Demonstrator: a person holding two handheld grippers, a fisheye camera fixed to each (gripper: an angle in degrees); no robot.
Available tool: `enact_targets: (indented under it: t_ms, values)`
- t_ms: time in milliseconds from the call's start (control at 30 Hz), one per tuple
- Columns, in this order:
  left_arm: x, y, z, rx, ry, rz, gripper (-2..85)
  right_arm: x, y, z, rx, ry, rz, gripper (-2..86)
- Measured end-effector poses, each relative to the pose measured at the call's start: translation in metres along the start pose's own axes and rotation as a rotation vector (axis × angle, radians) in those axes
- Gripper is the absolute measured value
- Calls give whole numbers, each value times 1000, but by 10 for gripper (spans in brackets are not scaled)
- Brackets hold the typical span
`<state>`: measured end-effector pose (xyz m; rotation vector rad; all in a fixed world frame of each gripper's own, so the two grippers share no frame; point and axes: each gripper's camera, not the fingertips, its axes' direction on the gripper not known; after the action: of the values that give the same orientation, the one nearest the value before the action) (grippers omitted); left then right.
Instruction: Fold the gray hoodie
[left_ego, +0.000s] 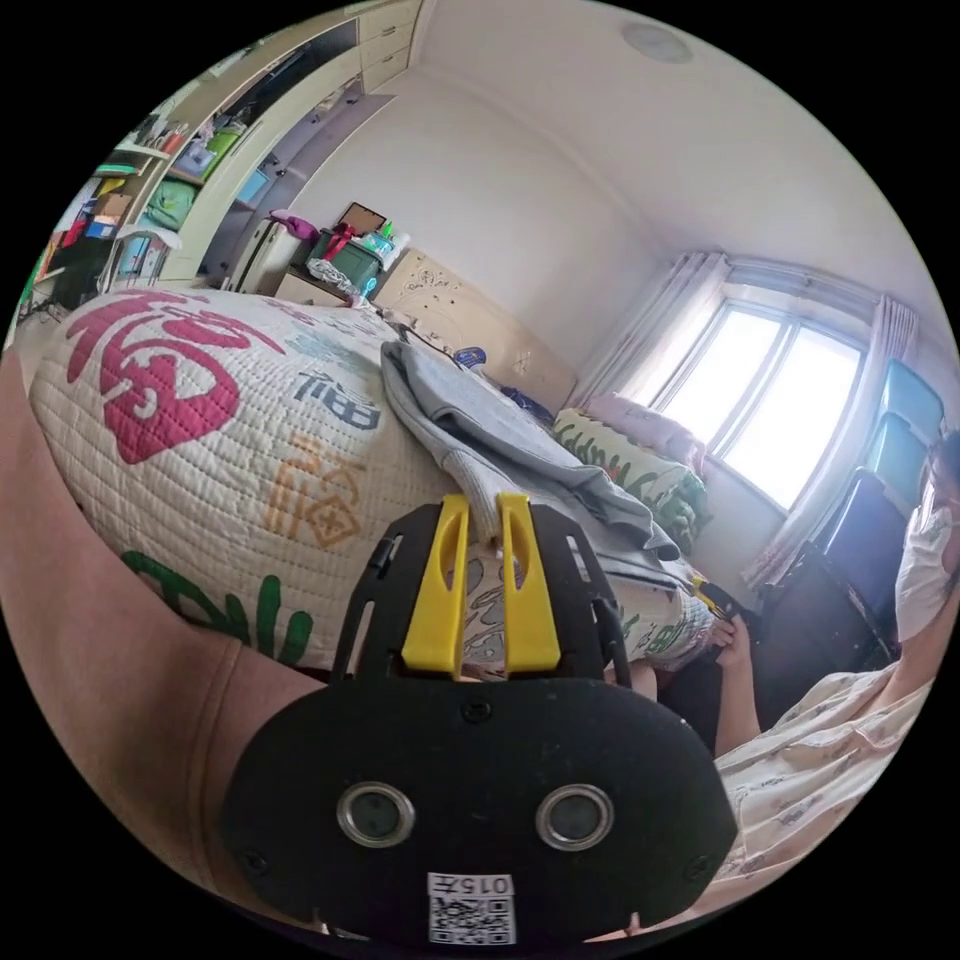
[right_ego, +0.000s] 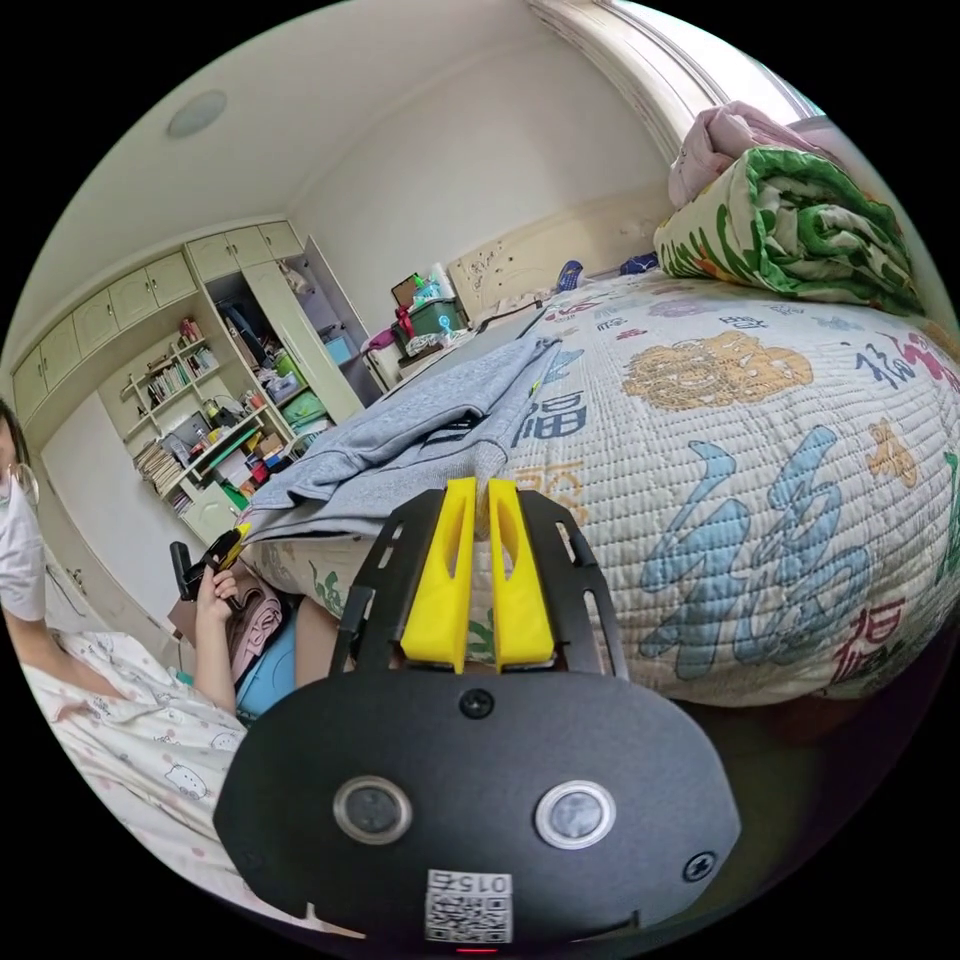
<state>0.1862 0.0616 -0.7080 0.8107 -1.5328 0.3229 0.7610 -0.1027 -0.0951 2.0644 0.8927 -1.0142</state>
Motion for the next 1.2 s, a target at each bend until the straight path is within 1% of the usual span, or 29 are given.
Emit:
enact_targets:
  t_ms: [267, 400, 533, 633, 700, 767, 800, 867, 900, 967, 1000, 1033, 1067, 1133, 1167, 1200]
  values:
    - [-22, 22, -4, 8, 54, -33, 51, 30, 16, 32, -13, -17, 20, 12]
    - [-25, 38, -12, 12, 57, -28, 15, 41, 27, 43, 5, -38, 38, 13]
    - [-19, 54, -10, 19, -4, 21, 5, 43, 38, 51, 11, -43, 33, 14]
    - [-14, 62, -22, 53, -31, 59, 7, 39, 50, 35, 94, -93, 25, 15]
    - [-15, 68, -26, 66, -17, 78, 10, 39, 57, 33, 91, -119, 32, 18]
    - [-14, 77, -21, 31, -62, 111, 15, 34, 66, 45, 31, -50, 2, 23]
    - [-14, 84, -13, -8, -96, 139, 20, 28, 74, 60, -34, 5, -33, 29]
    - [-15, 98, -9, -22, -104, 187, 31, 22, 86, 72, -61, 32, -62, 40]
    - [-13, 106, -15, 11, -107, 225, 41, 19, 93, 69, -39, 39, -84, 46]
    - [-7, 115, -32, 110, -175, 291, 59, 14, 102, 50, 50, 79, -122, 54]
    - [2, 118, -42, 170, -224, 353, 73, 4, 106, 38, 112, 87, -194, 61]
    - [13, 115, -44, 174, -224, 420, 89, -10, 106, 33, 132, 63, -296, 66]
    - [18, 111, -42, 155, -208, 456, 98, -18, 105, 33, 127, 45, -346, 69]
    - [38, 97, -16, 11, -111, 601, 126, -53, 93, 53, 63, -28, -512, 84]
    - [44, 95, -6, -30, -88, 650, 125, -62, 90, 62, 40, -43, -556, 86]
    - [54, 95, 17, -108, -45, 763, 124, -79, 85, 83, 5, -59, -640, 91]
